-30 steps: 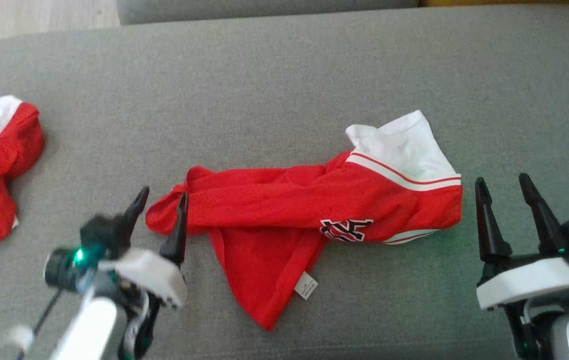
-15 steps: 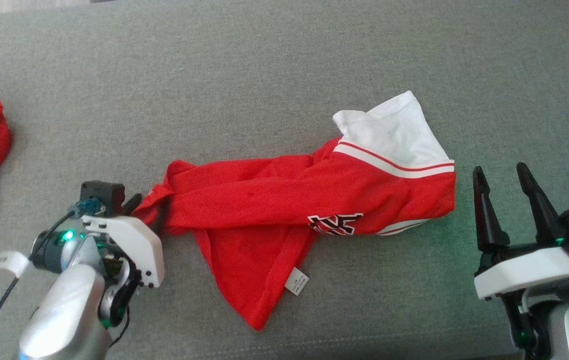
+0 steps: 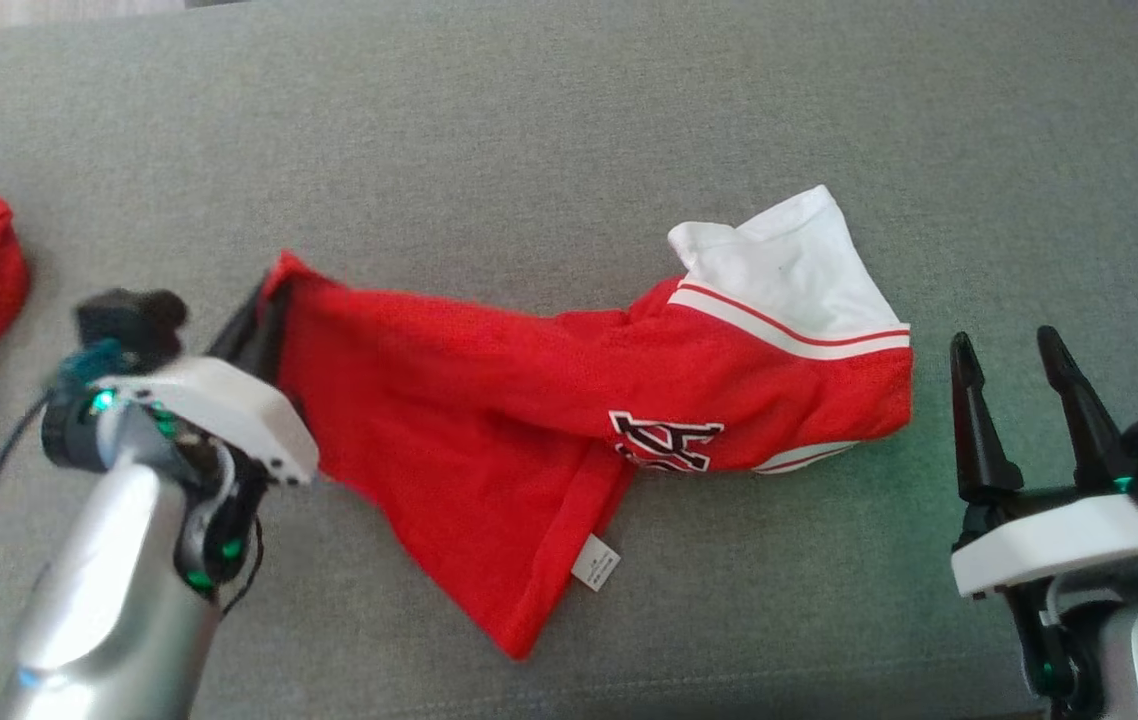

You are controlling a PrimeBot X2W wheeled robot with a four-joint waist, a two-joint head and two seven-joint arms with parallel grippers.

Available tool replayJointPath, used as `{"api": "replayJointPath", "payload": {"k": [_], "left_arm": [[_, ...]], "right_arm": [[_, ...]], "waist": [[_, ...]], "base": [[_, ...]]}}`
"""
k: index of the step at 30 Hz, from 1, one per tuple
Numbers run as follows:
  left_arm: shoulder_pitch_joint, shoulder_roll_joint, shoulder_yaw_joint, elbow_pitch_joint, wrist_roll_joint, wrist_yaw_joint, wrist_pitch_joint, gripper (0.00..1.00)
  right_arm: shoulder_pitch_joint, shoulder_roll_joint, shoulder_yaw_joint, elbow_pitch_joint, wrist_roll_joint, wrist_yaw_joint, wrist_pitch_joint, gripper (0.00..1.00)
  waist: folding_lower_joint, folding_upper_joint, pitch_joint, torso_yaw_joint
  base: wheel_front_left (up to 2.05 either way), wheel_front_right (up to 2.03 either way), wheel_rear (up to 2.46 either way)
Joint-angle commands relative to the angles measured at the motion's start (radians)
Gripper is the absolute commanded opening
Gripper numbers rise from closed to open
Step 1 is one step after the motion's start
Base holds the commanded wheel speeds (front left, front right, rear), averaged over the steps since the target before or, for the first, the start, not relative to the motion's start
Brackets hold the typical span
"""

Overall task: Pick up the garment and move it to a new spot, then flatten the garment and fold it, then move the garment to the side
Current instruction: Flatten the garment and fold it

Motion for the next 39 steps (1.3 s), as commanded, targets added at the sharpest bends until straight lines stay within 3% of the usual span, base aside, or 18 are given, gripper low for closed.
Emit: {"api": "replayJointPath", "payload": {"k": [1, 7, 13, 22, 23, 24, 25, 26, 32, 39], "left_arm": [[-0.050, 0.018, 0.062, -0.051, -0.023, 0.007, -0.022, 0.00], [0.069, -0.021, 0.172, -0.135, -0.168, 0.029, -0.054, 0.00], [0.226, -0.088, 0.221, -0.115, -0.327, -0.014, -0.043, 0.00], [0.281, -0.132, 0.206, 0.002, -0.358, -0.052, -0.080, 0.00], [0.278, -0.130, 0.202, 0.009, -0.351, -0.050, -0.084, 0.16], [0.276, -0.126, 0.197, 0.015, -0.340, -0.047, -0.090, 0.61], [0.276, -0.126, 0.197, 0.015, -0.340, -0.047, -0.090, 0.61], [0.272, -0.123, 0.193, 0.018, -0.328, -0.045, -0.100, 1.00], [0.249, -0.090, 0.173, -0.036, -0.198, 0.019, -0.211, 1.00], [0.251, -0.060, 0.163, -0.208, -0.030, 0.112, -0.270, 1.00]], "right_arm": [[-0.030, -0.005, 0.018, -0.030, 0.005, -0.001, -0.004, 1.00], [-0.020, -0.005, 0.018, -0.034, 0.015, -0.001, 0.001, 1.00], [-0.018, -0.005, 0.012, -0.037, 0.024, -0.001, 0.006, 1.00], [-0.030, -0.005, 0.018, -0.034, 0.028, -0.001, 0.020, 1.00], [-0.030, -0.005, 0.018, -0.033, 0.030, -0.001, 0.020, 1.00], [-0.030, -0.005, 0.018, -0.034, 0.033, -0.001, 0.019, 1.00], [-0.030, -0.005, 0.018, -0.034, 0.033, -0.001, 0.019, 1.00], [-0.029, -0.005, 0.018, -0.035, 0.035, -0.001, 0.017, 1.00], [-0.036, -0.005, 0.008, -0.049, 0.028, -0.001, -0.004, 1.00], [-0.031, -0.005, 0.001, -0.066, -0.002, -0.001, -0.018, 1.00]], "waist": [[0.0000, -0.0001, -0.003, 0.004], [0.0000, -0.0001, -0.011, 0.012], [0.0000, -0.0001, 0.003, 0.022], [0.0000, -0.0001, 0.009, 0.029], [0.0000, -0.0001, 0.009, 0.030], [0.0000, -0.0001, 0.008, 0.030], [0.0000, -0.0001, 0.008, 0.030], [0.0000, -0.0001, 0.007, 0.030], [0.0000, -0.0001, -0.005, 0.030], [0.0000, -0.0001, -0.035, 0.029]], "base": [[0.00, 0.00, 0.00], [0.00, 0.00, 0.00], [0.00, 0.00, 0.00], [0.00, 0.00, 0.00], [0.00, 0.00, 0.00], [0.00, 0.00, 0.00], [0.00, 0.00, 0.00], [0.00, 0.00, 0.00], [0.00, 0.00, 0.00], [0.00, 0.00, 0.00]]}}
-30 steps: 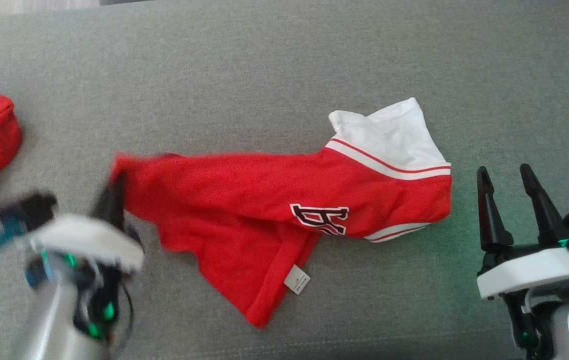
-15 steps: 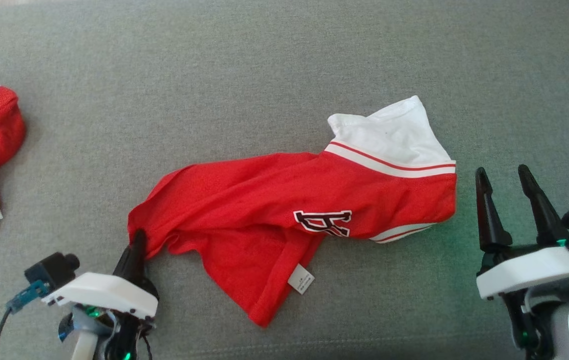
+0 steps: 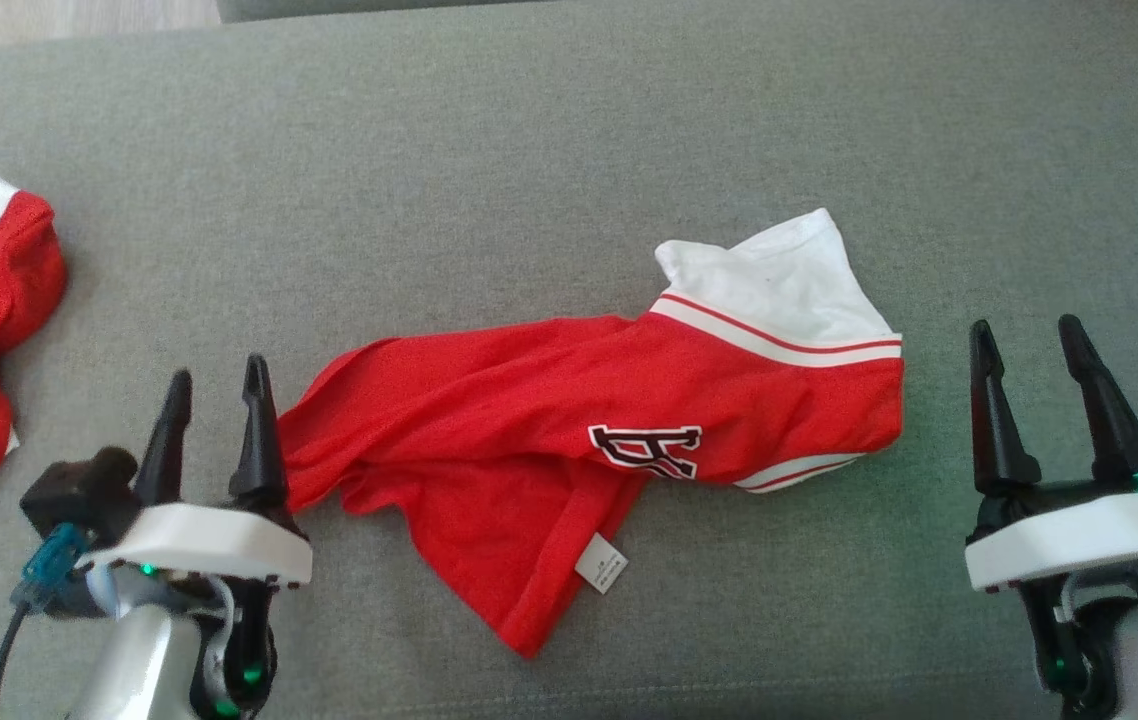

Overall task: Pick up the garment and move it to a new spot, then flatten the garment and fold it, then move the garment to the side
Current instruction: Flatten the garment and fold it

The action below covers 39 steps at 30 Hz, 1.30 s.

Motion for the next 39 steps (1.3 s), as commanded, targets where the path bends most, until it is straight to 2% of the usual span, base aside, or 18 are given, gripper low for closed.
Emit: {"api": "replayJointPath", "payload": {"k": [1, 8, 15, 39], "left_arm": [[-0.022, 0.029, 0.029, -0.065, 0.041, 0.020, -0.014, 1.00], [0.041, 0.066, -0.018, -0.176, 0.164, 0.084, 0.001, 1.00], [0.111, 0.088, -0.046, -0.222, 0.204, 0.118, 0.042, 1.00], [0.138, 0.097, -0.061, -0.238, 0.187, 0.133, 0.074, 1.00]], "right_arm": [[-0.029, -0.005, 0.018, -0.043, -0.009, -0.001, -0.009, 1.00], [-0.003, -0.005, 0.023, -0.055, -0.027, -0.001, -0.005, 1.00], [0.033, -0.005, 0.029, -0.066, -0.034, -0.001, 0.005, 1.00], [0.049, -0.005, 0.025, -0.086, -0.035, -0.001, 0.032, 1.00]], "waist": [[0.0000, -0.0001, -0.009, -0.002], [0.0000, -0.0001, -0.051, -0.011], [0.0000, -0.0001, -0.093, -0.019], [0.0000, -0.0001, -0.095, -0.007]], "base": [[0.00, 0.00, 0.00], [0.00, 0.00, 0.00], [0.00, 0.00, 0.00], [0.00, 0.00, 0.00]]}}
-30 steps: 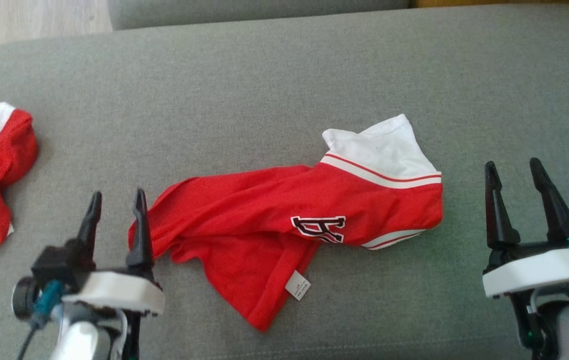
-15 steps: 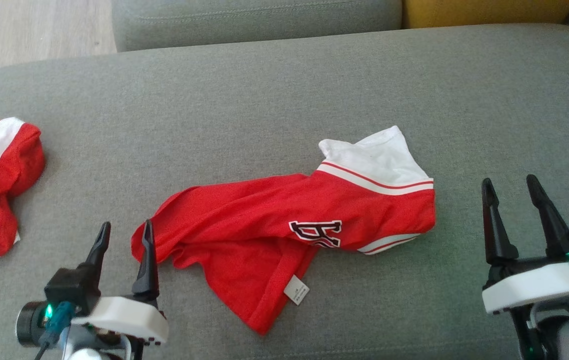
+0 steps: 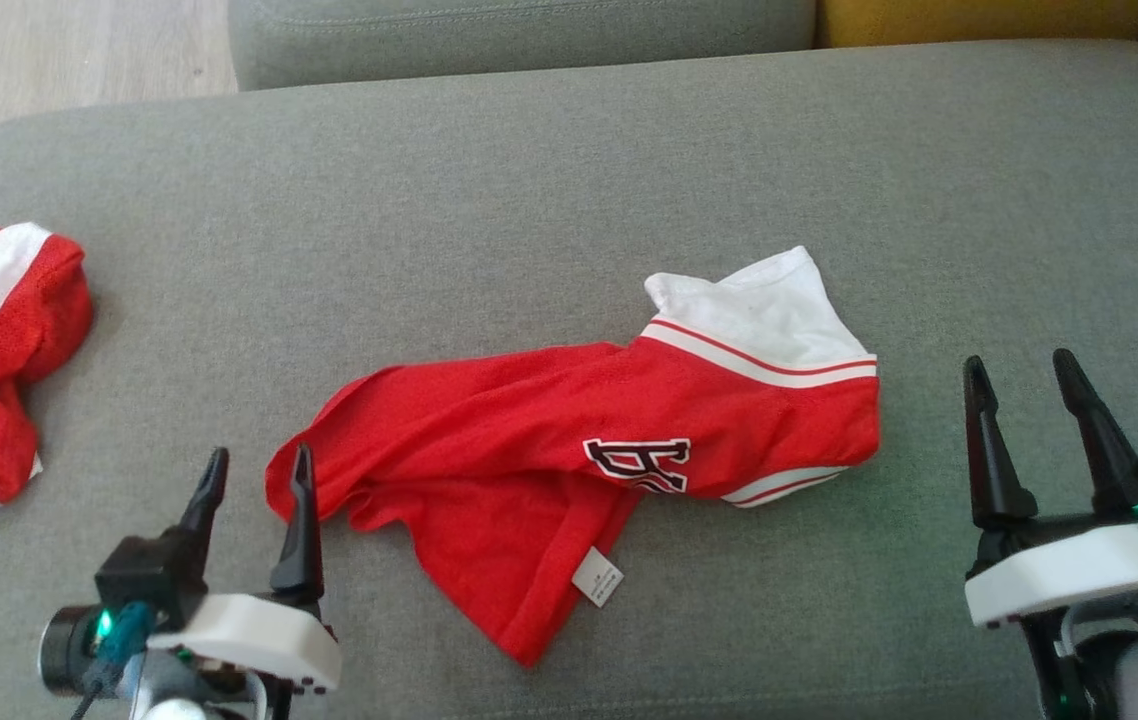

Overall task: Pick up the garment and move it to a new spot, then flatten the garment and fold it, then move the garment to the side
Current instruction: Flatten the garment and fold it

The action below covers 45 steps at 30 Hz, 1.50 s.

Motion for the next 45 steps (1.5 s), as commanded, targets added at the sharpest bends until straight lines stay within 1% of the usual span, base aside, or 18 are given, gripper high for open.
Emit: {"api": "replayJointPath", "payload": {"k": [1, 4, 8, 12, 16, 17, 18, 19, 24, 28, 31, 34, 35, 36, 39, 45], "left_arm": [[-0.042, 0.024, 0.034, -0.029, -0.006, -0.003, 0.006, 1.00], [-0.069, 0.029, 0.025, 0.007, -0.029, -0.031, 0.040, 1.00], [-0.124, 0.039, 0.029, 0.108, -0.076, -0.075, 0.097, 1.00], [-0.166, 0.034, 0.039, 0.222, -0.125, -0.113, 0.117, 1.00], [-0.193, 0.027, 0.045, 0.304, -0.162, -0.143, 0.128, 1.00], [-0.199, 0.025, 0.046, 0.317, -0.170, -0.150, 0.132, 0.64], [-0.204, 0.025, 0.045, 0.328, -0.176, -0.157, 0.135, 0.38], [-0.209, 0.025, 0.043, 0.338, -0.180, -0.163, 0.136, 0.00], [-0.235, 0.021, 0.040, 0.377, -0.187, -0.181, 0.116, 0.00], [-0.252, 0.014, 0.044, 0.388, -0.185, -0.184, 0.069, 0.00], [-0.259, 0.010, 0.049, 0.389, -0.185, -0.183, 0.039, 0.00], [-0.276, 0.003, 0.043, 0.376, -0.180, -0.185, 0.018, 0.00], [-0.276, 0.003, 0.043, 0.376, -0.180, -0.185, 0.018, 0.00], [-0.283, 0.000, 0.040, 0.372, -0.180, -0.185, 0.017, 0.00], [-0.310, -0.008, 0.025, 0.358, -0.172, -0.188, 0.017, 0.00], [-0.383, -0.023, -0.004, 0.337, -0.153, -0.200, 0.013, 0.00]], "right_arm": [[-0.017, -0.005, 0.019, -0.038, -0.002, -0.001, 0.002, 1.00], [-0.019, -0.005, 0.017, -0.035, 0.002, -0.001, 0.000, 1.00], [-0.031, -0.005, 0.026, -0.036, 0.005, -0.001, 0.000, 1.00], [-0.041, -0.005, 0.037, -0.027, 0.008, -0.001, 0.000, 1.00], [-0.045, -0.005, 0.033, -0.020, 0.011, -0.001, -0.002, 1.00], [-0.046, -0.005, 0.032, -0.018, 0.013, -0.001, -0.002, 1.00], [-0.046, -0.005, 0.029, -0.017, 0.013, -0.001, -0.003, 1.00], [-0.047, -0.005, 0.026, -0.016, 0.014, -0.001, -0.004, 1.00], [-0.055, -0.005, 0.016, -0.008, 0.021, -0.001, -0.007, 1.00], [-0.074, -0.005, 0.007, 0.009, 0.033, -0.001, -0.014, 1.00], [-0.111, -0.005, -0.005, 0.045, 0.037, -0.001, -0.017, 1.00], [-0.200, -0.016, -0.005, 0.130, 0.038, -0.001, -0.003, 1.00], [-0.200, -0.016, -0.005, 0.130, 0.038, -0.001, -0.003, 1.00], [-0.227, -0.019, 0.000, 0.156, 0.047, -0.001, 0.000, 1.00], [-0.311, -0.048, 0.023, 0.251, 0.057, -0.001, 0.016, 1.00], [-0.483, -0.100, 0.078, 0.493, 0.089, -0.001, 0.033, 1.00]], "waist": [[0.0000, -0.0001, 0.002, 0.002], [0.0000, -0.0001, 0.012, 0.006], [0.0000, -0.0001, 0.040, 0.007], [0.0000, -0.0001, 0.057, -0.002], [0.0000, -0.0001, 0.067, -0.011], [0.0000, -0.0001, 0.069, -0.012], [0.0000, -0.0001, 0.070, -0.013], [0.0000, -0.0001, 0.072, -0.013], [0.0000, -0.0001, 0.080, -0.011], [0.0000, -0.0001, 0.082, -0.008], [0.0000, -0.0001, 0.084, -0.005], [0.0000, -0.0001, 0.098, 0.009], [0.0000, -0.0001, 0.098, 0.009], [0.0000, -0.0001, 0.103, 0.014], [0.0000, -0.0001, 0.127, 0.037], [0.0000, -0.0001, 0.193, 0.074]], "base": [[0.00, 0.00, 0.00], [0.00, 0.00, 0.00], [0.00, 0.00, 0.00], [0.00, 0.00, 0.00], [0.00, 0.00, 0.00], [0.00, 0.00, 0.00], [0.00, 0.00, 0.00], [0.00, 0.00, 0.00], [0.00, 0.00, 0.00], [0.00, 0.00, 0.00], [0.00, 0.00, 0.00], [0.00, 0.00, 0.00], [0.00, 0.00, 0.00], [0.00, 0.00, 0.00], [0.00, 0.00, 0.00], [0.00, 0.00, 0.00]]}}
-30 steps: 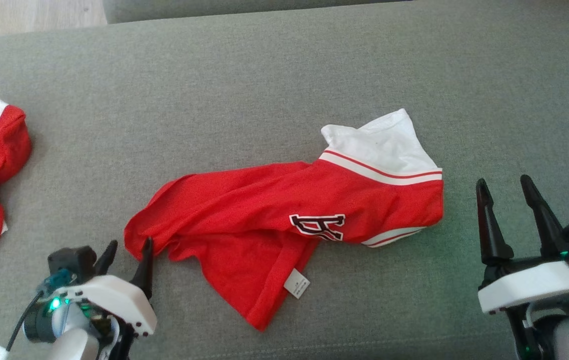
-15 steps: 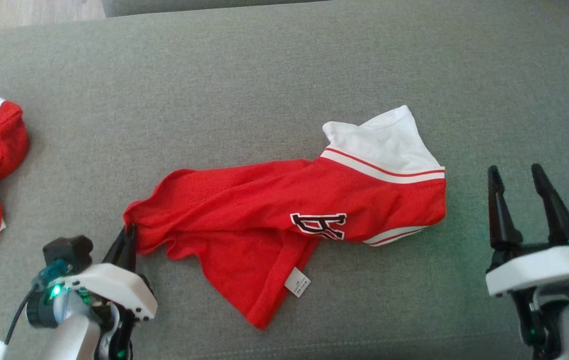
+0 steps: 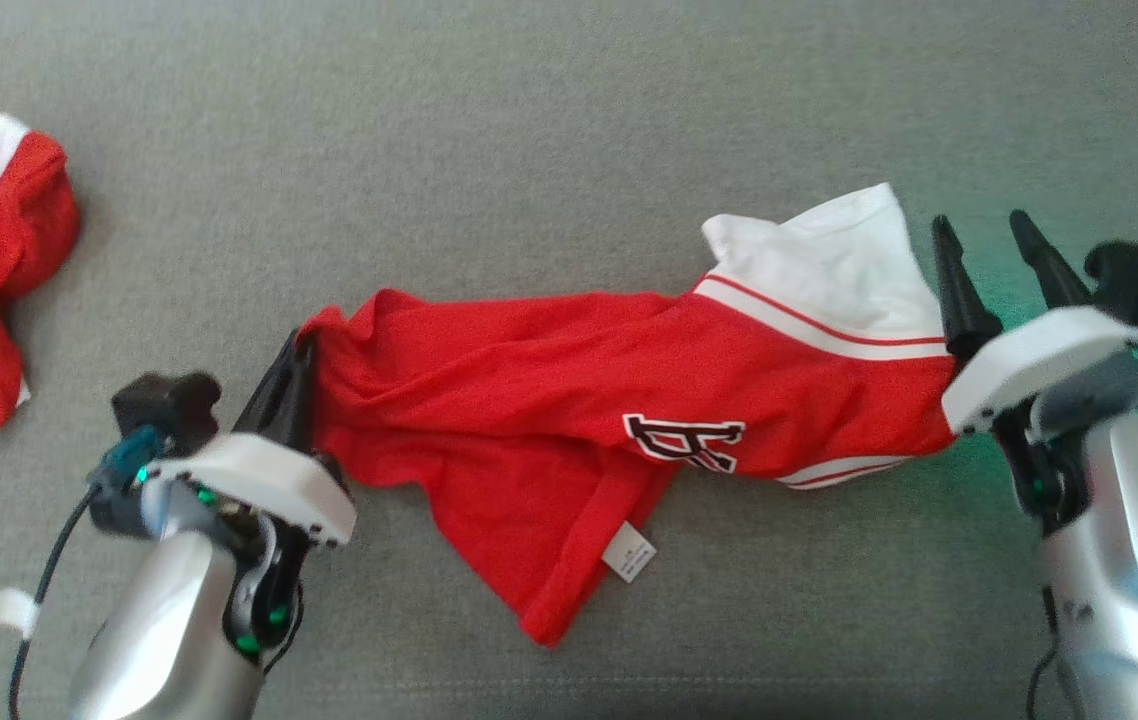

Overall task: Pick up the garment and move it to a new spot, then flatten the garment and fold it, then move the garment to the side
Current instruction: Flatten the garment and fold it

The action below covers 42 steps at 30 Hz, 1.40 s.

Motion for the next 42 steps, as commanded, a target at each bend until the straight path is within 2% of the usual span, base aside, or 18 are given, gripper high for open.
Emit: {"api": "replayJointPath", "payload": {"k": [1, 11, 12, 13, 14, 20, 25, 32, 34, 35, 42], "left_arm": [[-0.050, 0.015, 0.029, -0.032, 0.009, -0.006, -0.011, 0.00], [-0.121, -0.012, -0.008, -0.001, 0.021, -0.030, -0.034, 0.00], [-0.124, -0.013, -0.009, 0.002, 0.021, -0.031, -0.038, 0.00], [-0.126, -0.015, -0.009, 0.005, 0.019, -0.031, -0.041, 0.00], [-0.127, -0.015, -0.008, 0.007, 0.018, -0.032, -0.044, 0.00], [-0.135, -0.007, 0.016, -0.012, 0.008, -0.027, -0.074, 0.00], [-0.141, 0.016, 0.055, -0.088, 0.004, -0.012, -0.092, 0.00], [-0.158, 0.055, 0.113, -0.253, -0.026, 0.010, -0.070, 0.00], [-0.171, 0.067, 0.121, -0.308, -0.025, 0.019, -0.055, 0.00], [-0.171, 0.067, 0.121, -0.308, -0.025, 0.019, -0.055, 0.00], [-0.239, 0.098, 0.138, -0.491, -0.027, 0.034, 0.008, 0.00]], "right_arm": [[-0.051, -0.019, 0.031, 0.014, 0.011, -0.001, -0.001, 1.00], [-0.240, -0.073, 0.150, 0.328, 0.056, -0.001, 0.003, 1.00], [-0.247, -0.078, 0.166, 0.347, 0.063, -0.001, 0.009, 0.93], [-0.253, -0.081, 0.178, 0.361, 0.073, -0.001, 0.010, 0.40], [-0.258, -0.084, 0.188, 0.372, 0.084, -0.001, 0.009, 0.00], [-0.281, -0.114, 0.223, 0.355, 0.146, -0.001, -0.081, 0.00], [-0.278, -0.148, 0.218, 0.242, 0.177, -0.001, -0.173, 0.00], [-0.228, -0.204, 0.149, -0.063, 0.167, -0.001, -0.213, 0.00], [-0.210, -0.212, 0.112, -0.168, 0.152, -0.001, -0.198, 0.00], [-0.210, -0.212, 0.112, -0.168, 0.152, -0.001, -0.198, 0.00], [-0.167, -0.204, 0.000, -0.529, 0.090, -0.001, -0.091, 0.00]], "waist": [[0.0000, 0.0000, 0.033, 0.024], [0.0000, 0.0000, 0.075, 0.054], [0.0000, 0.0000, 0.076, 0.056], [0.0000, 0.0000, 0.076, 0.057], [0.0000, 0.0000, 0.076, 0.058], [0.0000, 0.0000, 0.061, 0.053], [0.0000, 0.0000, 0.024, 0.034], [0.0000, 0.0000, -0.042, -0.006], [0.0000, 0.0000, -0.061, -0.017], [0.0000, 0.0000, -0.061, -0.017], [0.0000, 0.0000, -0.125, -0.038]], "base": [[0.00, 0.00, 0.00], [0.00, 0.00, 0.00], [0.00, 0.00, 0.00], [0.00, 0.00, 0.00], [0.00, 0.00, 0.00], [0.00, 0.00, 0.00], [0.00, 0.00, 0.00], [0.00, 0.00, 0.00], [0.00, 0.00, 0.00], [0.00, 0.00, 0.00], [0.00, 0.00, 0.00]]}}
